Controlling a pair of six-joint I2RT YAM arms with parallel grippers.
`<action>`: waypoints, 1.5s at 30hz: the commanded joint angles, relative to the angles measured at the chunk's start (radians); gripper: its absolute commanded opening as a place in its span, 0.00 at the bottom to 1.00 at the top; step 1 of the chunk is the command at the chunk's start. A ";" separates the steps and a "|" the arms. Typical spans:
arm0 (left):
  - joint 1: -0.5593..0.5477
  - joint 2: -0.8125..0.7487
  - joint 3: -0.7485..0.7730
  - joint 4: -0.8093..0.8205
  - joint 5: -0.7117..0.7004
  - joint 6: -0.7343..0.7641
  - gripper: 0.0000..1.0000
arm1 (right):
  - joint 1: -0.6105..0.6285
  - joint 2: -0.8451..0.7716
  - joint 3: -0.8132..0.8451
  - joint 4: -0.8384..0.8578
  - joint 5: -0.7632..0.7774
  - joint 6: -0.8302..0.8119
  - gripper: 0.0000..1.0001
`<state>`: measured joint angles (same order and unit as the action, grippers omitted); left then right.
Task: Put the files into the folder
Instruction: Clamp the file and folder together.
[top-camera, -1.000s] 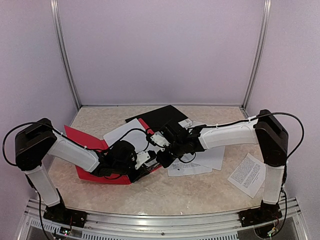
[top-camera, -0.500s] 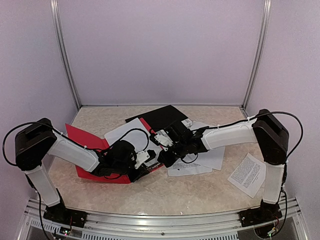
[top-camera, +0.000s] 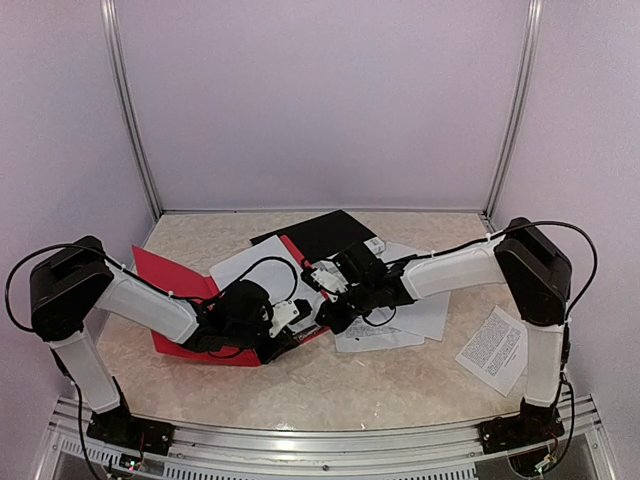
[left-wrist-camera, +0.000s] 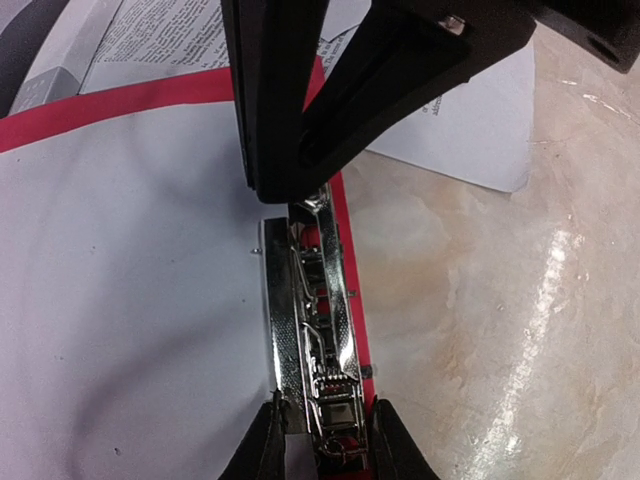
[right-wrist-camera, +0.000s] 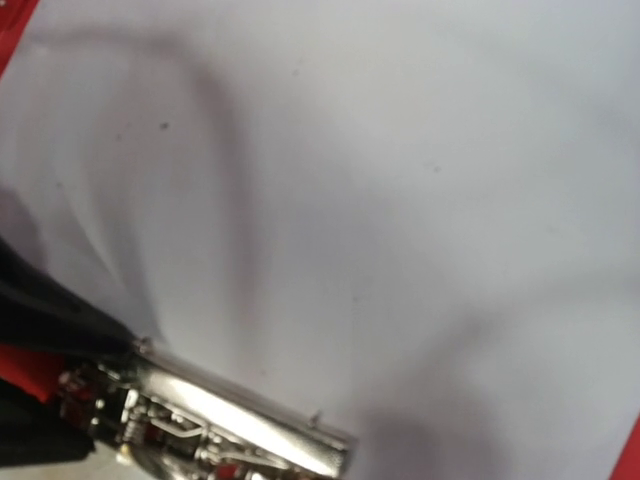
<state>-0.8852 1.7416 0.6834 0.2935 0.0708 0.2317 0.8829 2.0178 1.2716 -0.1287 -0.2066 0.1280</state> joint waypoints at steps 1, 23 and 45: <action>0.000 0.019 -0.010 -0.091 0.043 0.005 0.18 | -0.031 0.082 -0.026 -0.040 0.037 -0.028 0.00; 0.003 0.026 -0.001 -0.101 0.030 0.001 0.17 | -0.041 0.116 -0.046 -0.038 0.027 -0.049 0.00; 0.015 0.044 0.028 -0.136 0.005 -0.027 0.17 | -0.041 0.014 -0.097 -0.049 0.003 -0.032 0.00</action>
<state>-0.8772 1.7473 0.7101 0.2527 0.0662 0.2123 0.8566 2.0312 1.2156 -0.0322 -0.2581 0.1036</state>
